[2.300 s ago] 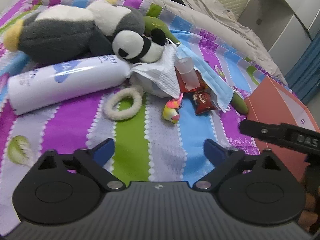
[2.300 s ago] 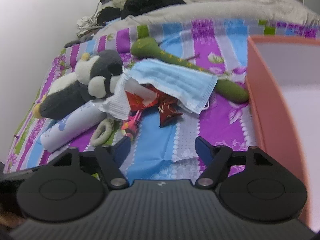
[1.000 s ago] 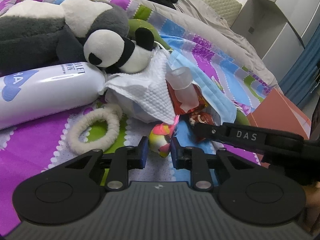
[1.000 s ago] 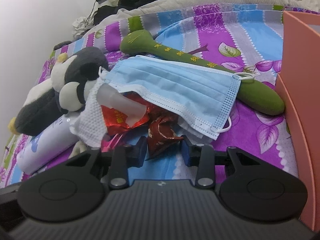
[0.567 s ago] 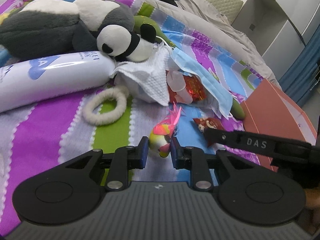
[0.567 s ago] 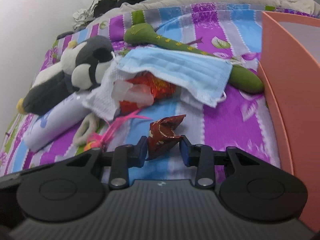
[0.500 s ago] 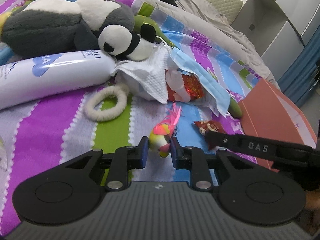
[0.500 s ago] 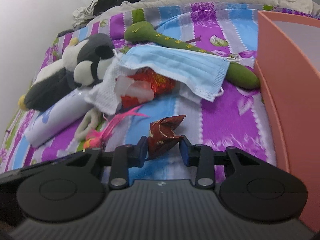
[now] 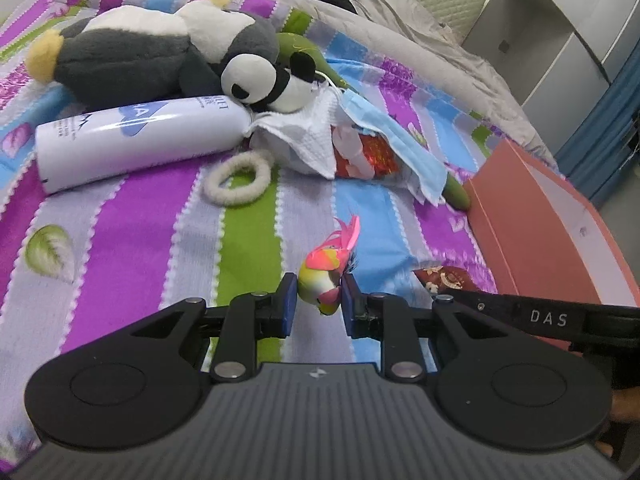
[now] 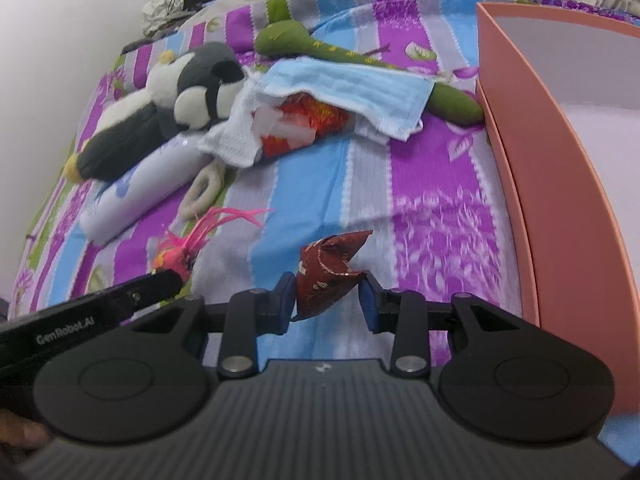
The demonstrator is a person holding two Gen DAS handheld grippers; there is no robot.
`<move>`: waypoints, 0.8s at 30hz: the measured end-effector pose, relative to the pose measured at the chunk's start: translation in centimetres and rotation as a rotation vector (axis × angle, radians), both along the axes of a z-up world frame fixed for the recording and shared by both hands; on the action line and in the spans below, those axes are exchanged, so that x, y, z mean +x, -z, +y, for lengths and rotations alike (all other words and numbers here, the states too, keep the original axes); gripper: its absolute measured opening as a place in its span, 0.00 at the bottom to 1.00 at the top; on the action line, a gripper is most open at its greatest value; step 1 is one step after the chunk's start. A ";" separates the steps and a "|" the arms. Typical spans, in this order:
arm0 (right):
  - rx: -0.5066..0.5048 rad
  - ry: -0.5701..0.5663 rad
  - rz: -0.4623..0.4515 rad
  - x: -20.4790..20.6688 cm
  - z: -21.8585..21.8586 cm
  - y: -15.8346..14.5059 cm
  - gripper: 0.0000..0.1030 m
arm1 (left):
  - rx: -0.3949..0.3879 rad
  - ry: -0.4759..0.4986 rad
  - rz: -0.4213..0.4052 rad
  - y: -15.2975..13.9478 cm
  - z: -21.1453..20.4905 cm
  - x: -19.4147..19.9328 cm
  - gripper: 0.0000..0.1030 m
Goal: Organize soft objects
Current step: 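Close the left tool on the pink toy while the right tool grasps the brown candy packet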
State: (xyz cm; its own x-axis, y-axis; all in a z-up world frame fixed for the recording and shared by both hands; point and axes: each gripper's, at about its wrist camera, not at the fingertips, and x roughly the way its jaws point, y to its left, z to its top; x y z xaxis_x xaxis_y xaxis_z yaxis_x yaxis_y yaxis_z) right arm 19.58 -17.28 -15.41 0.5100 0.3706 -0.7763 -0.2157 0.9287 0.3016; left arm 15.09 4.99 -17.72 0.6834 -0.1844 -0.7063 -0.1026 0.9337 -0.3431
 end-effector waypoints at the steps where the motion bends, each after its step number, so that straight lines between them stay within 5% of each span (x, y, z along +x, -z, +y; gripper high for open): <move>1: -0.001 -0.004 0.005 -0.5 0.0 0.0 0.37 | 0.007 0.000 0.005 -0.1 -0.2 -0.4 0.27; 16: -0.049 -0.003 0.138 -5.8 -1.6 2.0 0.43 | -0.051 0.042 0.175 1.8 -2.0 -4.7 0.33; 18: -0.054 -0.019 0.118 -5.9 -1.6 1.4 0.45 | -0.058 0.043 0.184 1.8 -1.8 -4.6 0.47; 24: -0.095 -0.076 0.016 -5.6 -1.2 -0.2 0.51 | -0.053 0.033 0.200 1.5 -1.2 -3.6 0.48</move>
State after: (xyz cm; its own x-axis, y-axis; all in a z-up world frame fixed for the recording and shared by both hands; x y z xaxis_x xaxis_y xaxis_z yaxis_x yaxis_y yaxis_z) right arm 13.96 -18.48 -15.16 0.4706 0.3324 -0.8173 -0.2829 0.9343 0.2171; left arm 11.44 3.84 -19.26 0.5238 -0.2443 -0.8160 -0.1435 0.9190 -0.3673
